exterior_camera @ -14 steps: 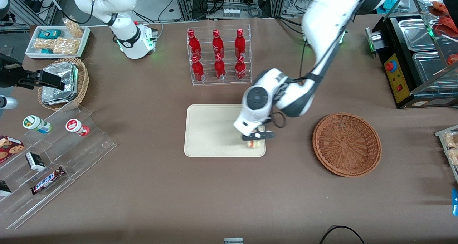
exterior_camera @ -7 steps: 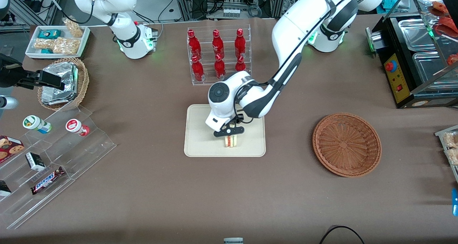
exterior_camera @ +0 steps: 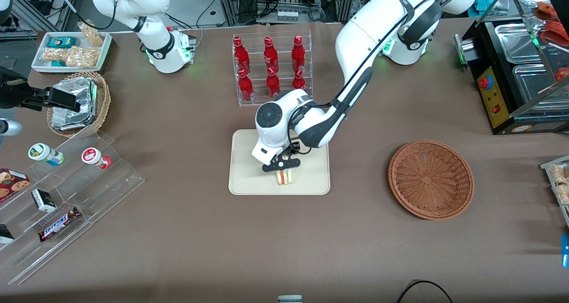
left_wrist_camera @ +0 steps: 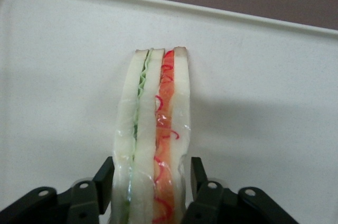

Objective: Place sandwich from basket to tray

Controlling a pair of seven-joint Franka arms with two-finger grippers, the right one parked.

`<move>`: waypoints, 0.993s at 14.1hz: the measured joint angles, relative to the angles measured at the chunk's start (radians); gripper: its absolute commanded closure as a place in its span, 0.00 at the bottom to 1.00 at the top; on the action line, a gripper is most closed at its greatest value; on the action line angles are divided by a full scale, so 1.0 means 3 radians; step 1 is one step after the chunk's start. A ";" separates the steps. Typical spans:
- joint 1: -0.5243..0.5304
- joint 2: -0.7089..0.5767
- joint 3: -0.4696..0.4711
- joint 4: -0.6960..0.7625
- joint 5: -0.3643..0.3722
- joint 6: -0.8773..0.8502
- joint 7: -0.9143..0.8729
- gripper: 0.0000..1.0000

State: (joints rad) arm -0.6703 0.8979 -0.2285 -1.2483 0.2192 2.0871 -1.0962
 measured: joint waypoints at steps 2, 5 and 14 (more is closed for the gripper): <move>-0.0001 0.0000 0.0057 0.0027 0.0003 0.0000 -0.0003 0.00; 0.0021 -0.0048 0.0161 0.0114 0.0003 -0.0006 -0.0002 0.00; 0.0919 -0.1212 0.0191 -0.0248 -0.0271 -0.1108 0.0912 0.00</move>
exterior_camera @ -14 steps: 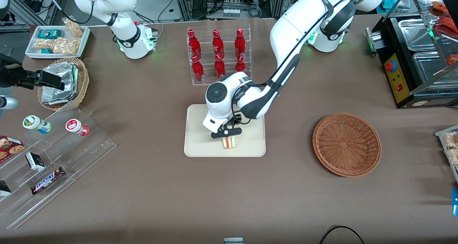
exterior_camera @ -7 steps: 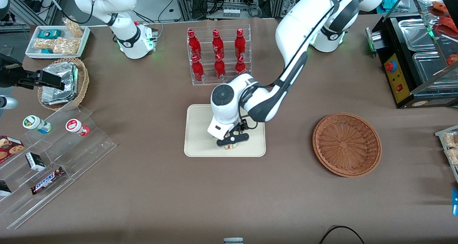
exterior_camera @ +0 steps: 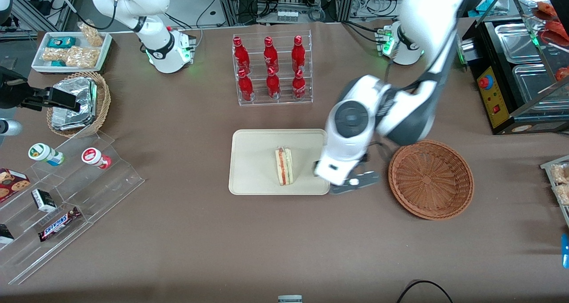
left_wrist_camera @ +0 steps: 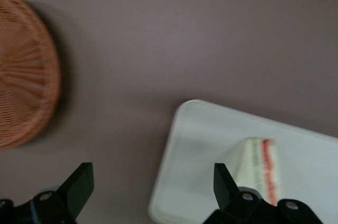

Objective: Place sandwich from basket to tray

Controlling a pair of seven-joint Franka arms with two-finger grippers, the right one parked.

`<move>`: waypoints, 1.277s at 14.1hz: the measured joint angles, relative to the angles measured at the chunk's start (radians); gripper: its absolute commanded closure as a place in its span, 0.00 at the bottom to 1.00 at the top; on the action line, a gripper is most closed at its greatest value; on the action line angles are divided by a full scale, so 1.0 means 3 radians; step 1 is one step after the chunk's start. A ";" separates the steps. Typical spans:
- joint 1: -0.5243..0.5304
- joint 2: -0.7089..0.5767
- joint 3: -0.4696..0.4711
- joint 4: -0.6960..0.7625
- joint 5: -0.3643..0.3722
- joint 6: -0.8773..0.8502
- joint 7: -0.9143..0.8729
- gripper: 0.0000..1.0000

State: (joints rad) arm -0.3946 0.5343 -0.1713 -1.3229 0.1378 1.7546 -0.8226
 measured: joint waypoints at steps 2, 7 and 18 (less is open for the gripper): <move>0.0247 -0.0295 0.0002 -0.0159 -0.0016 -0.0364 0.0335 0.00; 0.0904 -0.0820 0.0012 -0.0220 -0.0067 -0.1098 0.1243 0.00; 0.1205 -0.1861 0.0101 -0.0650 -0.0007 -0.1831 0.1947 0.00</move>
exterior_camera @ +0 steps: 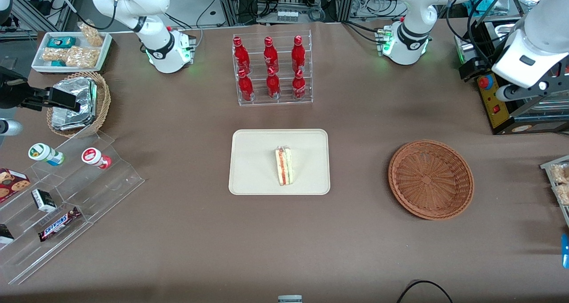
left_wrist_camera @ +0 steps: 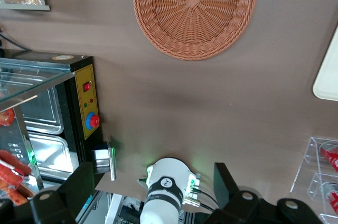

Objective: Place sandwich from basket to tray

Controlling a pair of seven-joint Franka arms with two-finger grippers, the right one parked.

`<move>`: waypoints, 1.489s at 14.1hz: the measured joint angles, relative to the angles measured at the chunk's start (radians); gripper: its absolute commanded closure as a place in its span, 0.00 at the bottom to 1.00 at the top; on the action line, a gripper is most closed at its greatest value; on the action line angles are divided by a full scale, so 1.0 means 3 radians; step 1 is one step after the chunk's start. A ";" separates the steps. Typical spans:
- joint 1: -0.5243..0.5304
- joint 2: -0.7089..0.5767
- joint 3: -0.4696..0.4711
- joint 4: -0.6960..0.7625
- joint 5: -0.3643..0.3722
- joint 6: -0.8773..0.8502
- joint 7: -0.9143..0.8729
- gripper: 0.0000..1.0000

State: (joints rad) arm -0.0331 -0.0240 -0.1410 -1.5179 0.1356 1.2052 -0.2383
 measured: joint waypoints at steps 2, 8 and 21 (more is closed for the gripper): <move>0.0004 -0.0058 0.0068 -0.0205 -0.0008 0.0141 0.0040 0.00; 0.0003 -0.0015 0.0111 -0.0003 -0.0143 0.0228 0.0062 0.00; 0.0523 0.0044 -0.0449 -0.0010 -0.0280 0.0220 0.0082 0.00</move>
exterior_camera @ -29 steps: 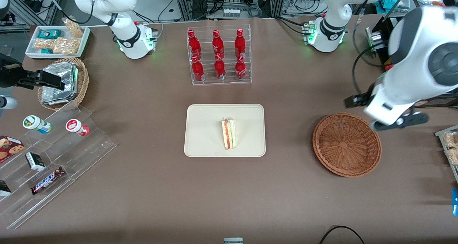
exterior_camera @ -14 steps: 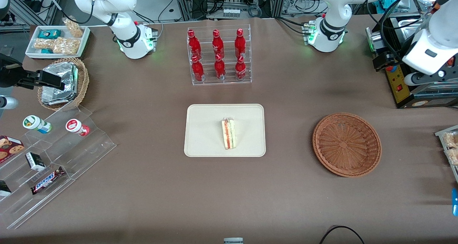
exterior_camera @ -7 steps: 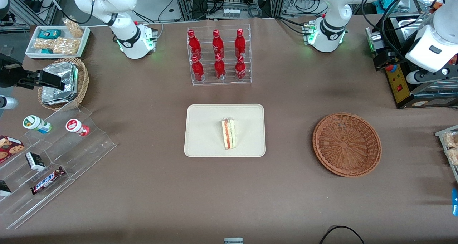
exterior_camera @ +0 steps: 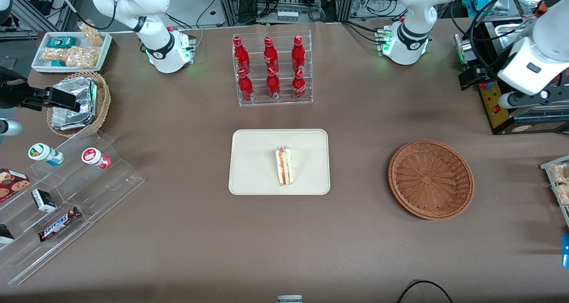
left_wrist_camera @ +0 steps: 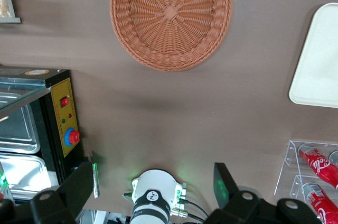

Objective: Place sandwich from basket to tray

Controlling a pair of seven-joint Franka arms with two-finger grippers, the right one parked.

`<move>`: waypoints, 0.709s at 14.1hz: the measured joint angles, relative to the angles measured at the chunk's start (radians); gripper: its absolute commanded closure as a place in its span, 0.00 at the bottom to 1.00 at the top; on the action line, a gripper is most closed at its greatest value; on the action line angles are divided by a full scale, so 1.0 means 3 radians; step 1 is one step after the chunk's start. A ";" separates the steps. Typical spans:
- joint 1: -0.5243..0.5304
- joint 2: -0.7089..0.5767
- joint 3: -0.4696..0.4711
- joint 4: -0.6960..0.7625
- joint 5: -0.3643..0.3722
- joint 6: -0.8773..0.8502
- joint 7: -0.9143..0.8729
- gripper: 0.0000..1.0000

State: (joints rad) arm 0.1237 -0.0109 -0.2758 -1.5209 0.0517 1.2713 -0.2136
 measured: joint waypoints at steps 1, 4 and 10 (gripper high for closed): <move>-0.0035 -0.0004 0.0029 0.0000 -0.0021 0.0006 0.0000 0.00; -0.0042 -0.0033 0.0068 -0.0010 -0.0067 0.0036 0.0002 0.00; -0.0041 -0.0102 0.0120 -0.0049 -0.0228 0.0181 0.0002 0.00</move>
State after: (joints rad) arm 0.1114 -0.0414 -0.2399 -1.5357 -0.0166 1.3255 -0.2130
